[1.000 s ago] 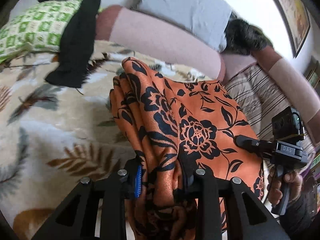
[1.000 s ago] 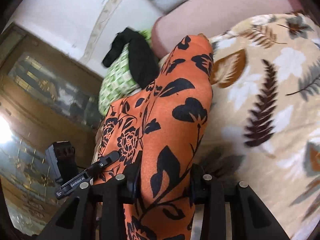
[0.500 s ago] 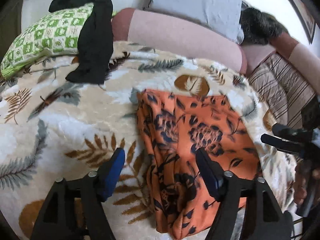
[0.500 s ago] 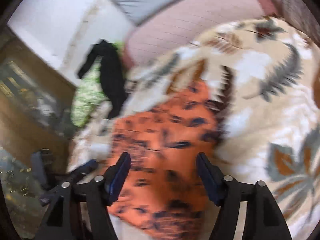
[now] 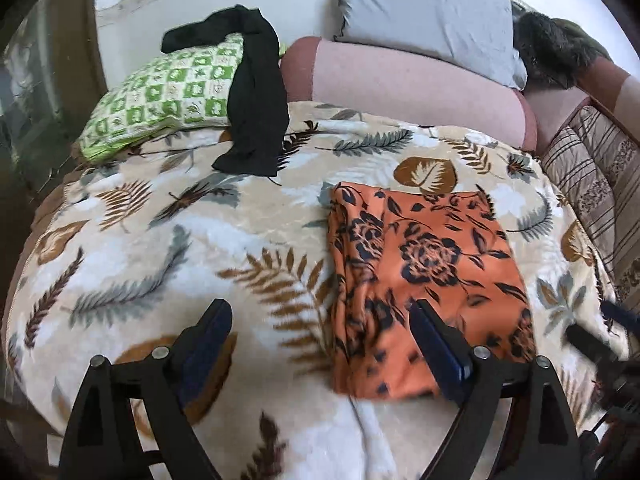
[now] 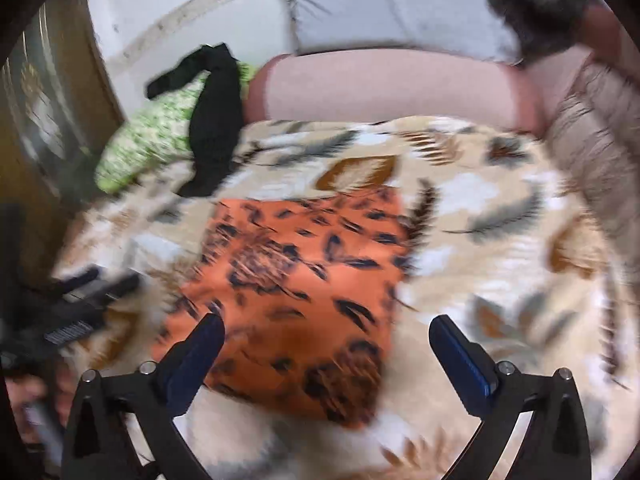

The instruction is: Fold small clothes

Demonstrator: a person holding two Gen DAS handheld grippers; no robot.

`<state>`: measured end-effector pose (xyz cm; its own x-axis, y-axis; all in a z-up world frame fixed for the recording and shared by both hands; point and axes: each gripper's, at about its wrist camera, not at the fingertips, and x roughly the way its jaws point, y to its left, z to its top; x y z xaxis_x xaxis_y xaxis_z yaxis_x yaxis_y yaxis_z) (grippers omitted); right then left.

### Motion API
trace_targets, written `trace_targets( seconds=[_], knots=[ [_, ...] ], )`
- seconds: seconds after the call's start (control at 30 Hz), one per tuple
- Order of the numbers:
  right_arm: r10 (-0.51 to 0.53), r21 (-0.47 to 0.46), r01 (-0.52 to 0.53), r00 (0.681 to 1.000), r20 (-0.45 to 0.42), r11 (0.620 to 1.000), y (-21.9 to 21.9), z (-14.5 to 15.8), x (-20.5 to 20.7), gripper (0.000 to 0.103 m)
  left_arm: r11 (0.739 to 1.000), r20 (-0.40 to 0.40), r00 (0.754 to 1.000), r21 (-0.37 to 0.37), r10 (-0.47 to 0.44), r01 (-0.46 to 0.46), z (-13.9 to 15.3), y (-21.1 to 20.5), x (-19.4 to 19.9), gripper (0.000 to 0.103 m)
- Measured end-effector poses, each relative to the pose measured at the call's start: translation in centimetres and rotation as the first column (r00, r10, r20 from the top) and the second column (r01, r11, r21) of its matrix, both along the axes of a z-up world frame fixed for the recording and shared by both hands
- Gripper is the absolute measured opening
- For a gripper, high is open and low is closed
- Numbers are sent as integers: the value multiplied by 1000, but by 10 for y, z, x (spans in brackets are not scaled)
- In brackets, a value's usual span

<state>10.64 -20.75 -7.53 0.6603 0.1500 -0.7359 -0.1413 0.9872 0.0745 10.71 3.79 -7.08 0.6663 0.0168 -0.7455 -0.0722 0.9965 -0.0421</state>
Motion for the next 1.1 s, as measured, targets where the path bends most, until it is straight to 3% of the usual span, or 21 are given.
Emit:
trace_targets(
  seconds=[0.2,0.43,0.67,0.83,1.1],
  knots=[
    [-71,-73,68,997,-38,995,4,-10,-53,103,1000,45,999,16,-23,22,23,-18,-49,90],
    [-80,-115,86,995,58,990,11,17,-88,103,999,86,996,16,-33,32,41,-33,-82,96],
    [-62,-136,74,994,92,988,16,35,-89,103,999,97,995,25,-32,30,53,-39,-90,97],
    [-49,-151,63,994,95,987,21,38,-86,103,996,84,996,89,-12,4,55,-44,-87,97],
    [-35,-166,49,995,89,985,26,37,-79,103,998,92,996,62,-21,16,55,-41,-83,98]
  ],
)
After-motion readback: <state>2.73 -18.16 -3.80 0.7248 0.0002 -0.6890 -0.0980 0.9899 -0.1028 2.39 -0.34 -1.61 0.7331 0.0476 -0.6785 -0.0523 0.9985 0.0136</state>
